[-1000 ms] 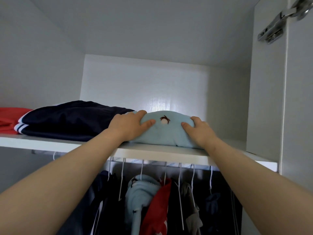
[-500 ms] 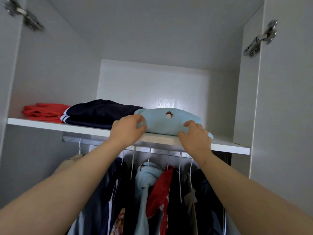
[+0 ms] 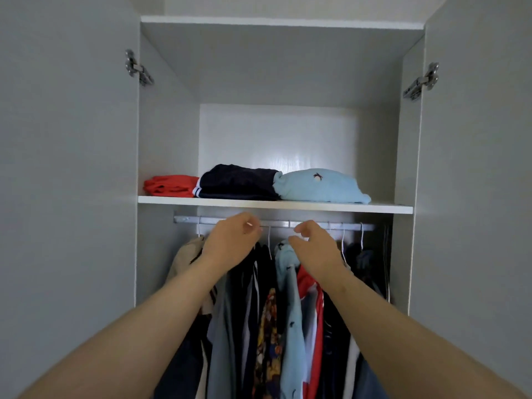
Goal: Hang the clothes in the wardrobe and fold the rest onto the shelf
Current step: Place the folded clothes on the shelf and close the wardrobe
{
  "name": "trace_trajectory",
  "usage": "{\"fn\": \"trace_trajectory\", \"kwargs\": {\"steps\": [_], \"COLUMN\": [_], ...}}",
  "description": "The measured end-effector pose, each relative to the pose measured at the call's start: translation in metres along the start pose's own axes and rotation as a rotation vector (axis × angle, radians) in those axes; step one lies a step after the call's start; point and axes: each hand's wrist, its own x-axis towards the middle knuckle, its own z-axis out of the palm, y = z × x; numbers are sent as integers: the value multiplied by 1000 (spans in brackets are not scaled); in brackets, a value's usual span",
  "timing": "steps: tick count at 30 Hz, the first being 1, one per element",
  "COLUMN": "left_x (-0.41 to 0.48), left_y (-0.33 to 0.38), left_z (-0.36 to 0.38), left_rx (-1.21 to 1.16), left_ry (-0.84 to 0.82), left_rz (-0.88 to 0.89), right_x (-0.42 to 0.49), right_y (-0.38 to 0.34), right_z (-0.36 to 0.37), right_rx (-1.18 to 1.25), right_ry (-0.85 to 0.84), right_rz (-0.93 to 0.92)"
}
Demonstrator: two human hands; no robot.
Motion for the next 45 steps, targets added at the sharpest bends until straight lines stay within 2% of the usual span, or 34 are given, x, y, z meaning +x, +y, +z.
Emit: {"fn": "trace_trajectory", "kwargs": {"steps": [6,14,24,30,36,40,43,45], "left_x": [-66,-159,-248,-256,-235,-216,-207,-205], "left_y": [1,26,27,-17,-92,-135,-155,-162], "left_z": [-61,-120,-181,-229,-268,-286,-286,-280], "left_rx": [37,-78,-74,-291,-126,-178,-443,-497], "left_ry": [-10,59,125,227,468,582,503,399], "left_rz": [-101,-138,-238,-354,-375,-372,-426,-361], "right_x": [-74,-154,-230,-236,-219,-213,-210,-206], "right_y": [-50,-108,-144,-176,-202,-214,-212,-208], "right_z": [2,-9,15,56,135,181,204,212], "right_rx": [40,121,137,179,170,207,201,194], "right_ry": [-36,-113,-255,-269,-258,-252,-237,-222], "right_rz": [53,75,42,24,79,102,110,123]}}
